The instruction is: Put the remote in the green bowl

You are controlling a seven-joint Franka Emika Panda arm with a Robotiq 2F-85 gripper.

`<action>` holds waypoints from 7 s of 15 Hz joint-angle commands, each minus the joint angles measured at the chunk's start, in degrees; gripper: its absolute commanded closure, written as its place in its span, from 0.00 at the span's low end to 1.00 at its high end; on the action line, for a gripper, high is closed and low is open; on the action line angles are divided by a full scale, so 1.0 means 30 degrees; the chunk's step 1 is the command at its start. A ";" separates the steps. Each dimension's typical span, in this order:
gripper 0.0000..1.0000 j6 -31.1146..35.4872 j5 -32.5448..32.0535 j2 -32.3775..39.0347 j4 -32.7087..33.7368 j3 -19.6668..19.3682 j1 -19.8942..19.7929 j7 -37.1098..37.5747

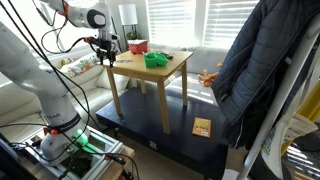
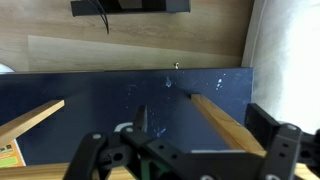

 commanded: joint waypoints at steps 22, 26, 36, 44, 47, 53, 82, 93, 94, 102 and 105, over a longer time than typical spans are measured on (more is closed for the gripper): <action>0.00 0.3287 -0.3437 0.5393 1.0308 -0.3211 -0.2105 -0.9105; 0.00 0.3268 -0.3397 0.5589 1.0535 -0.3172 -0.2091 -0.9106; 0.00 0.5201 0.1042 1.0268 1.4852 -0.3567 -0.3704 -1.7596; 0.00 0.4886 0.2936 1.4884 1.9148 -0.1812 -0.5450 -2.1320; 0.00 0.4693 0.2581 1.6050 2.0189 -0.1424 -0.5701 -2.1192; 0.00 0.4320 0.2237 1.7385 2.1173 -0.0618 -0.6234 -2.2746; 0.83 0.2883 0.2101 1.6290 2.1933 -0.0861 -0.5839 -1.9250; 0.83 0.2130 0.1699 1.5354 2.1326 -0.1019 -0.5686 -1.7968; 0.83 0.1608 0.1718 1.4899 2.0842 -0.0964 -0.5725 -1.8006; 0.83 -0.1481 0.2262 1.0830 1.6229 -0.1290 -0.6038 -2.0180; 0.83 -0.1337 0.2523 0.9776 1.4483 -0.1685 -0.5978 -2.1658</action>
